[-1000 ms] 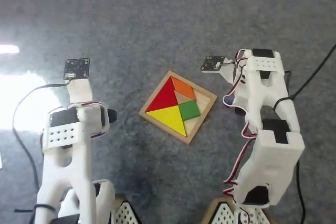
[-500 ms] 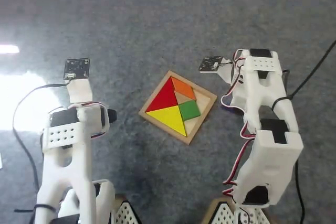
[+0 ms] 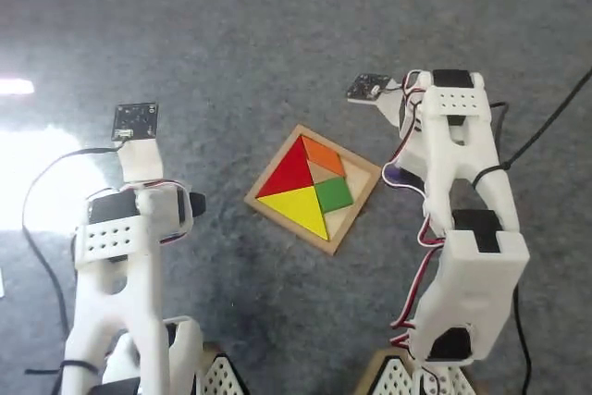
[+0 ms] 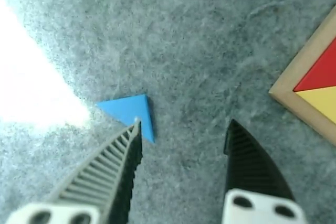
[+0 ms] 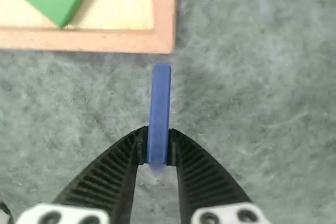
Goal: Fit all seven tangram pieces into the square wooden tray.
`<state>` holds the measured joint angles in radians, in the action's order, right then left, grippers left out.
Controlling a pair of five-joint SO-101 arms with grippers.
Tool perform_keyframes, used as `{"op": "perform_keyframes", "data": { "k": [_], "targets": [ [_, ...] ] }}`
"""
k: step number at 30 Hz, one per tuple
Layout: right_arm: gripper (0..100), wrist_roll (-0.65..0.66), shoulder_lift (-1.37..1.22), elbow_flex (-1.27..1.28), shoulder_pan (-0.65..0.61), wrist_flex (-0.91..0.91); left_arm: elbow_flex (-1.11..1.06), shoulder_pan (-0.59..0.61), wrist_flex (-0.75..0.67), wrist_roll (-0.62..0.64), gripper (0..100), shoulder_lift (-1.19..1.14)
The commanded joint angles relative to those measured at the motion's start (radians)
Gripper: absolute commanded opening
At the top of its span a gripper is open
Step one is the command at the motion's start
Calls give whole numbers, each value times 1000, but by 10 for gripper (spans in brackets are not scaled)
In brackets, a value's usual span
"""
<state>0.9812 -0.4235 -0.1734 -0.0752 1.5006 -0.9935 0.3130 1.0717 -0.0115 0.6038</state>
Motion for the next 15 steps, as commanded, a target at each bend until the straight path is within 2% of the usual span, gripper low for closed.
{"op": "perform_keyframes", "data": {
  "k": [1,6,15],
  "targets": [
    [8,-170,19,-72,-51,19,8,-6,-18,3,249,2],
    [8,-572,12,-130,-148,71,8,-6,-18,3,249,2],
    [8,-953,8,-215,-321,56,8,-8,-15,3,249,2]
  ]
}}
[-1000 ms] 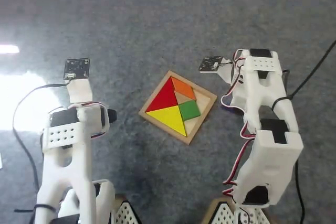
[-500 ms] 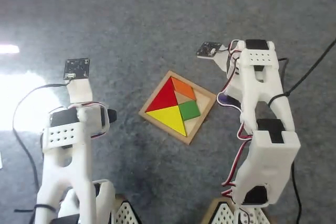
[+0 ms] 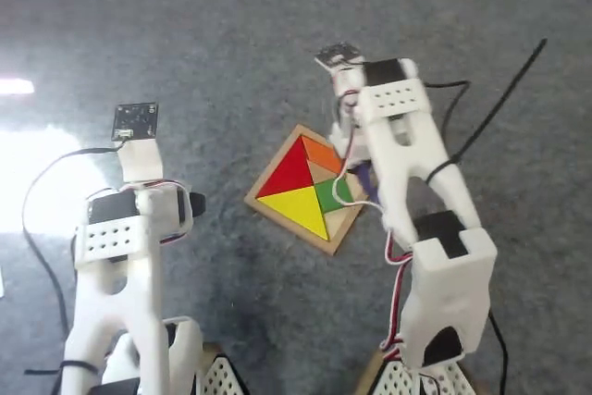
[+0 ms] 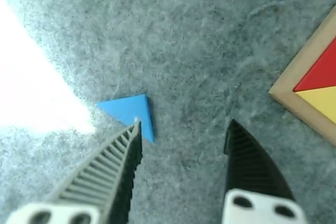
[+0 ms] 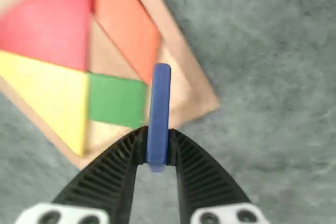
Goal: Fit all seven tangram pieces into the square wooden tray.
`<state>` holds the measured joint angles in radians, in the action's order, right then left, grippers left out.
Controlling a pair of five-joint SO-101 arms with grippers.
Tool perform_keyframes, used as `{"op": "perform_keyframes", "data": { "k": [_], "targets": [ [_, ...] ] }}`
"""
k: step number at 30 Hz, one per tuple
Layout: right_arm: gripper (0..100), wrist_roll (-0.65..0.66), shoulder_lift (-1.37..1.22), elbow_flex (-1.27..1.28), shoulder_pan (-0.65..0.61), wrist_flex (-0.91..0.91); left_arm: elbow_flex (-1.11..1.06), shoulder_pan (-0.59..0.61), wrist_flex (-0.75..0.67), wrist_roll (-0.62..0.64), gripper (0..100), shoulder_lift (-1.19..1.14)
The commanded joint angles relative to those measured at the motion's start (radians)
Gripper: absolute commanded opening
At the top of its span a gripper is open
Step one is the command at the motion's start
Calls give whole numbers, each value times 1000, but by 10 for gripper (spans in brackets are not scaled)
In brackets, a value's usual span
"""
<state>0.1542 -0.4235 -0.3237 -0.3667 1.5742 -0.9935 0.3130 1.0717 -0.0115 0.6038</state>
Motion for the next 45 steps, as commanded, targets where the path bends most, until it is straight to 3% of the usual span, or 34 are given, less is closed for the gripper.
{"op": "perform_keyframes", "data": {
  "k": [1,9,16,26,38,45],
  "targets": [
    [8,-169,8,-66,-36,-28,8,-8,-15,3,249,2],
    [9,-302,-88,-69,-48,-102,8,-8,-14,3,249,5],
    [8,-299,-127,-83,-24,-170,8,-8,-14,3,249,2],
    [7,-256,-111,-86,15,-114,8,-8,-14,3,249,5],
    [7,-255,4,-86,-77,-22,8,-8,-14,3,249,2],
    [9,-255,-87,-87,-84,-28,8,-8,-14,3,249,2]
  ]
}}
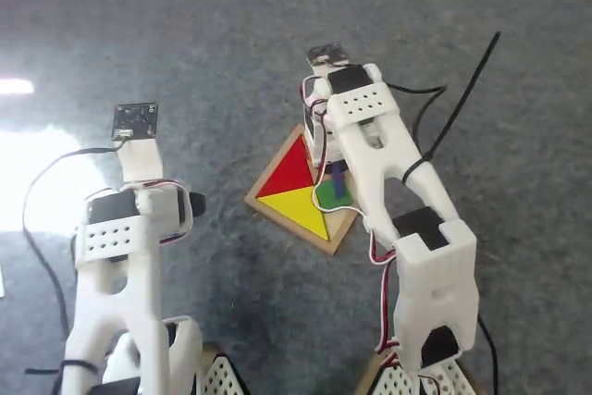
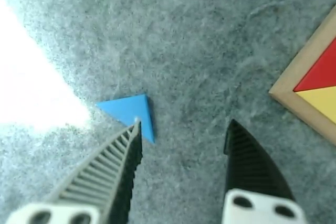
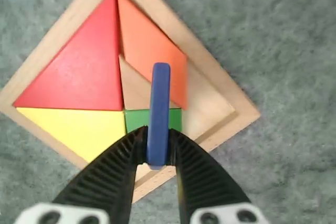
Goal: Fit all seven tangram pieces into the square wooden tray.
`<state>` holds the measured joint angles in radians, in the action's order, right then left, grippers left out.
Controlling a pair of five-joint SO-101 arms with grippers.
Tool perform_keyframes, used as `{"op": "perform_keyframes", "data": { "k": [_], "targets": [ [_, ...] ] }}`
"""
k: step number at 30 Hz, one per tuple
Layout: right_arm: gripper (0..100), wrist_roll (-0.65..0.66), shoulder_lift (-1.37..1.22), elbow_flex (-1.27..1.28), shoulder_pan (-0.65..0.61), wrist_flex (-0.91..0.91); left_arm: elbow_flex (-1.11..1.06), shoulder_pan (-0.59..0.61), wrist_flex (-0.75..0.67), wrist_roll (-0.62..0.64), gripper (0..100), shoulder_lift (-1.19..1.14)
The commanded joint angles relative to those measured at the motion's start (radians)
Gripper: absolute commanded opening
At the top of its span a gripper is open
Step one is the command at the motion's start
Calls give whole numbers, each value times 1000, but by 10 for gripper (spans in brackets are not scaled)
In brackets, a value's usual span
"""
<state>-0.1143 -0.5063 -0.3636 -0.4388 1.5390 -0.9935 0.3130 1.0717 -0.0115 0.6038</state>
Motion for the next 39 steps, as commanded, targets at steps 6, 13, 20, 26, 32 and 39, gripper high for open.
{"op": "perform_keyframes", "data": {
  "k": [6,13,20,26,32,39],
  "targets": [
    [72,60,-54,-52,-10,15,8,-8,-14,3,249,2],
    [232,63,-53,-52,8,16,8,-9,-14,3,249,2],
    [231,64,-61,-52,50,8,8,-9,-14,3,249,2],
    [231,64,-62,-52,79,7,8,-9,-14,3,249,2],
    [231,64,-61,-52,53,4,8,-9,-14,3,249,2],
    [231,107,-130,-26,50,-61,8,-9,-14,3,249,2]
  ]
}}
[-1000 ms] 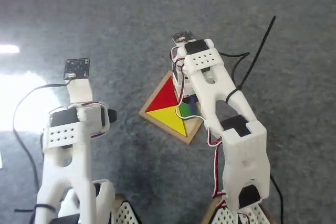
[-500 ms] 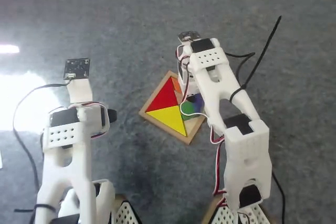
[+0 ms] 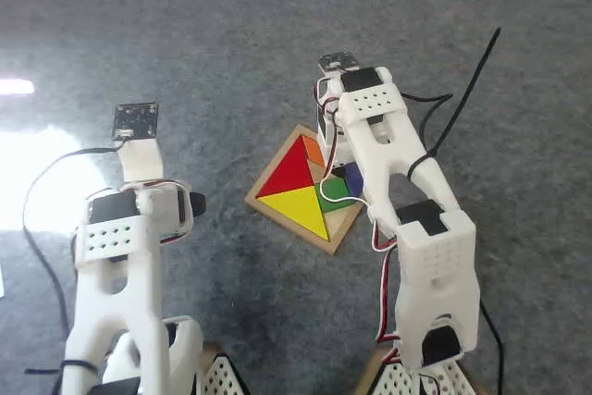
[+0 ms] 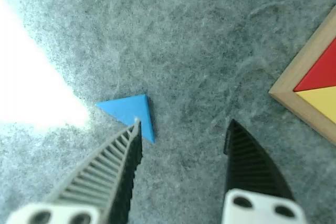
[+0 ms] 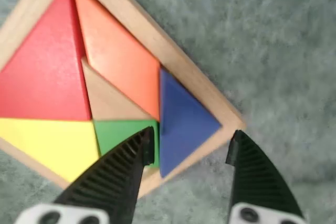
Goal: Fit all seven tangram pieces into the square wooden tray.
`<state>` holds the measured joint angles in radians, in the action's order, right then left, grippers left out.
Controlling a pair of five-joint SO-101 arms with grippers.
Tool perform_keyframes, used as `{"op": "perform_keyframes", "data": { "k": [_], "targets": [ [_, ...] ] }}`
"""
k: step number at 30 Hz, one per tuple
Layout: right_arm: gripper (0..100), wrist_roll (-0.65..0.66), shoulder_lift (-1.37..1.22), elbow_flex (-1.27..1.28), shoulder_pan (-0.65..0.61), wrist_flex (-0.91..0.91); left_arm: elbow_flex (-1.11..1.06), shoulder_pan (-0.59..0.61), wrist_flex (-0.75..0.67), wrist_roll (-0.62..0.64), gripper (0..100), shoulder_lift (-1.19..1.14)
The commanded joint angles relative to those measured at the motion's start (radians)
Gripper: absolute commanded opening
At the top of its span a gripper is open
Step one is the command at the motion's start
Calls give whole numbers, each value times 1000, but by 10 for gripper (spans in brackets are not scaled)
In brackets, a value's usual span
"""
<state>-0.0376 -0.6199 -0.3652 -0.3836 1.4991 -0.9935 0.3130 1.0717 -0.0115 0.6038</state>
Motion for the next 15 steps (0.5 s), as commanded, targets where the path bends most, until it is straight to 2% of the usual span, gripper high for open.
{"op": "perform_keyframes", "data": {
  "k": [1,7,15],
  "targets": [
    [231,29,-35,-25,-7,-22,8,-9,-14,3,249,2],
    [231,31,-70,-31,-2,-22,8,-9,-14,3,249,2],
    [231,31,165,-15,-8,-13,8,-9,-14,3,249,2]
  ]
}}
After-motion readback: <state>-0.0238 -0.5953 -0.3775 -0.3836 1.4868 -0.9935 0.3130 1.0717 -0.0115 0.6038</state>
